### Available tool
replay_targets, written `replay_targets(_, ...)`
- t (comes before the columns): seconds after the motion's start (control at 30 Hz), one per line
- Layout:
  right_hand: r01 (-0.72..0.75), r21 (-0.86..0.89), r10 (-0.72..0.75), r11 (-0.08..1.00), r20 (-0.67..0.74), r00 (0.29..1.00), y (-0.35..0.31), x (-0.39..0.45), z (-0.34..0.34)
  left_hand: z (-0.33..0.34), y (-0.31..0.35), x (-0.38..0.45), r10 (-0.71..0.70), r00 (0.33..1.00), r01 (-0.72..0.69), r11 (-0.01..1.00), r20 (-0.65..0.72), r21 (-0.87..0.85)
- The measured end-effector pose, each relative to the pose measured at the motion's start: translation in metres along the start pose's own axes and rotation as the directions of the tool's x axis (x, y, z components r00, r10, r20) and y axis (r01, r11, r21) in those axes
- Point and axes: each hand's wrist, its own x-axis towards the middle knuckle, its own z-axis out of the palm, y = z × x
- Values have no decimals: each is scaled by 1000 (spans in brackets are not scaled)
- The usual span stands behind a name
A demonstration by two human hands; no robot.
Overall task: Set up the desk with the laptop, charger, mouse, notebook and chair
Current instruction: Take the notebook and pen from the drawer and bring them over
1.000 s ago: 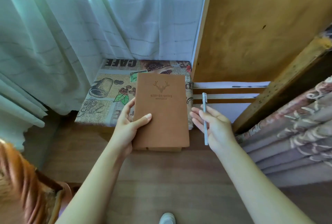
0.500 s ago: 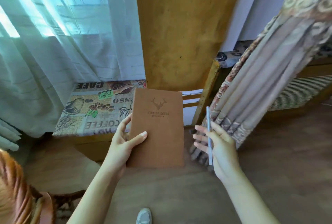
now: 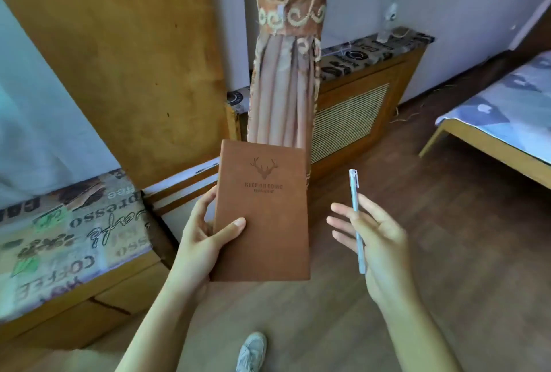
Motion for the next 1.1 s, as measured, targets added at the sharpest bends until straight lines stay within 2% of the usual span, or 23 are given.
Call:
replay_targets(0.27,129,-26,-131,991,-315,940,-25,35,-62,91,-5,85,-108,961,104,994,254,28)
replay_targets(0.47,172,-69,-184,983,-480,858,-50,84,-97,168,-14,169,-69,905,37,996,419,84)
replay_targets(0.57,200,-82,-210,976,-572,793,-60,102,-118,208,-23,205,-75,845,28,995,530,96)
replay_targets(0.63,215,-93,-225,972,-632,741,-64,107,-135,234,-31,221,-126,816,81,991,564,104)
replay_targets(0.93,250,-126,-230,960,-865,446,-85,96,-231,371,-74,242,-217,657,122,976,721,182)
replay_targets(1.1,277,-110,-215,954,-899,381,-103,96,-293,454,-103,238,-239,579,98,970,779,224)
